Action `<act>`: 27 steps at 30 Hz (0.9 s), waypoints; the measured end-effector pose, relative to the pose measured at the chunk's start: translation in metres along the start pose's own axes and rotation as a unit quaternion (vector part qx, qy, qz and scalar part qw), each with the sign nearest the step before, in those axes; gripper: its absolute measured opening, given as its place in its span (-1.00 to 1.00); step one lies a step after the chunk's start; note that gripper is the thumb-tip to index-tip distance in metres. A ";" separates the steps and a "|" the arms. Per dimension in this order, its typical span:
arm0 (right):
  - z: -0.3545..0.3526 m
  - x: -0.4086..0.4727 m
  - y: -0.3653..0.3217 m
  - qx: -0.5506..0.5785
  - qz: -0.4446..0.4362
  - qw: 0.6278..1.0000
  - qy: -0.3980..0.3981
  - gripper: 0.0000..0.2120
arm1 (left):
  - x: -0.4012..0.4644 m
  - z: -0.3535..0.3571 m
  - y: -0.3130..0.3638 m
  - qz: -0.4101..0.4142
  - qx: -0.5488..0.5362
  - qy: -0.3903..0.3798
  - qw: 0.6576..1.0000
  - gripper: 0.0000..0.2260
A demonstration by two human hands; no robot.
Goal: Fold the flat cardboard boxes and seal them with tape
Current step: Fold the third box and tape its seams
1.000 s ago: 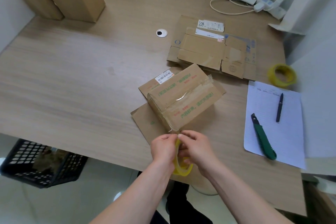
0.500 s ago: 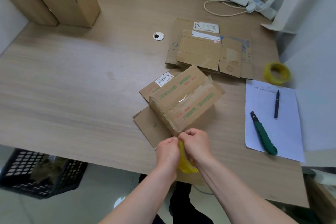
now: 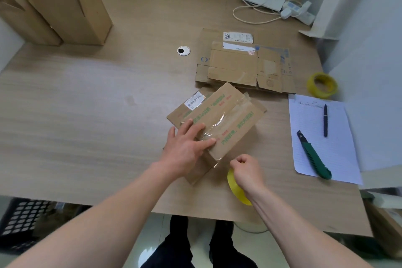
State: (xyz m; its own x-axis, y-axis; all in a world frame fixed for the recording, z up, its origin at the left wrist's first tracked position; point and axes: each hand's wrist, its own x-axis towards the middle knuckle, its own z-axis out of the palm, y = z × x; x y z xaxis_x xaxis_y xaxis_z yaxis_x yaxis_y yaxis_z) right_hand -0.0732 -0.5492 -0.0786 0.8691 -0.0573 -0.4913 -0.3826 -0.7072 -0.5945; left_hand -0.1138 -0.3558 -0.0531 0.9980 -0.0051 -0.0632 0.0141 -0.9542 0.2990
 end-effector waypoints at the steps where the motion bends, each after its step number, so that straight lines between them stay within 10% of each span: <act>1: -0.006 0.002 0.002 -0.009 0.005 1.000 0.020 -0.86 | 0.000 0.001 -0.001 0.003 0.002 0.005 1.000 -0.67; 10: -0.032 -0.014 -0.002 0.060 -0.085 0.987 0.125 -0.89 | 0.003 0.004 0.008 0.075 0.022 0.102 0.992 -0.67; 19: -0.019 -0.044 0.003 -0.171 -0.361 0.903 0.156 -0.84 | 0.005 0.030 0.021 0.162 0.019 0.178 0.970 -0.66; 27: -0.023 -0.041 0.004 -0.217 -0.399 0.880 0.137 -0.76 | -0.001 0.050 0.018 0.156 -0.002 0.183 0.971 -0.60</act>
State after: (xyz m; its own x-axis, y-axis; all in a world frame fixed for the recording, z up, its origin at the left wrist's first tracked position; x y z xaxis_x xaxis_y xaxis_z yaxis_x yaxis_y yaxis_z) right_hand -0.1029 -0.5661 -0.0460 0.8723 0.4543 0.1809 0.4887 -0.7981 -0.3524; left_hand -0.1176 -0.3884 -0.0952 0.9088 -0.1857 0.3735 -0.2923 -0.9224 0.2526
